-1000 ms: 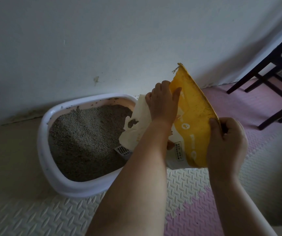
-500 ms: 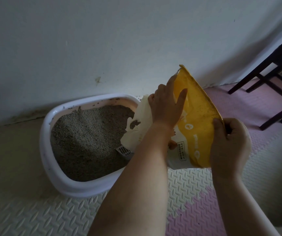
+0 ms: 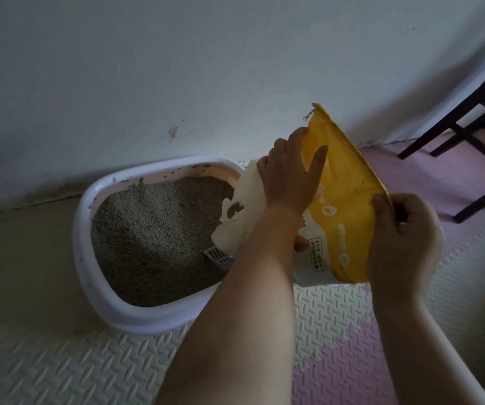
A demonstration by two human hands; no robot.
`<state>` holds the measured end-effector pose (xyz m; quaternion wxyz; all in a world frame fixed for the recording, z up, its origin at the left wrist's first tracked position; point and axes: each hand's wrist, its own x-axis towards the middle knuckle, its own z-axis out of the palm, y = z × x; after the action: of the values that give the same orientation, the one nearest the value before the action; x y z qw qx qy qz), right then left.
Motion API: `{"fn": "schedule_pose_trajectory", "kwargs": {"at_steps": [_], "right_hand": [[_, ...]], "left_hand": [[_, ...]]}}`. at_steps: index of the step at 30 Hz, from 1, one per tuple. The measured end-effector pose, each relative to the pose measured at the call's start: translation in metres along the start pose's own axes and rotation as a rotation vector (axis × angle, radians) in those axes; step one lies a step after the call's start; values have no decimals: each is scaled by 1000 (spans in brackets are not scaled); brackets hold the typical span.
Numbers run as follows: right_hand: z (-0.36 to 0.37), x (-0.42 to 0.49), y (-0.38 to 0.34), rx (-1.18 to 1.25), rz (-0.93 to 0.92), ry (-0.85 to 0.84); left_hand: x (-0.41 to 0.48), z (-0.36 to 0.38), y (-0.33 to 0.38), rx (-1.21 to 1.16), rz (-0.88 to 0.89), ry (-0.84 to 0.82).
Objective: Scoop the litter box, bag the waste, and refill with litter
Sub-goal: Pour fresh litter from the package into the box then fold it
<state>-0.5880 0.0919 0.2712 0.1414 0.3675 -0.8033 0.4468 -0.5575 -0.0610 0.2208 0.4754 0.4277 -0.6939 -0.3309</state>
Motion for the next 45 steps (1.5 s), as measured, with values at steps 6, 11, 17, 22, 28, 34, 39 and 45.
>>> {"fn": "schedule_pose_trajectory", "kwargs": {"at_steps": [6, 11, 17, 22, 28, 34, 39, 45], "right_hand": [[-1, -1, -7, -6, -4, 12], [-2, -3, -9, 0, -19, 22], [-3, -3, -11, -7, -34, 23], [-3, -3, -14, 1, -30, 50], [-2, -1, -13, 24, -46, 67], [-3, -2, -12, 28, -39, 66], [-9, 5, -13, 10, -71, 86], [-9, 4, -13, 23, -79, 89]], "left_hand": [[1, 0, 3, -15, 3, -2], [1, 1, 6, -47, 2, -37], [3, -2, 10, -53, 7, -45], [5, -3, 14, -58, 19, -42], [7, -3, 20, -70, 42, -30], [4, -1, 21, -96, 22, -77], [5, -2, 26, -143, 8, -71], [7, -2, 26, -150, 33, -46]]}}
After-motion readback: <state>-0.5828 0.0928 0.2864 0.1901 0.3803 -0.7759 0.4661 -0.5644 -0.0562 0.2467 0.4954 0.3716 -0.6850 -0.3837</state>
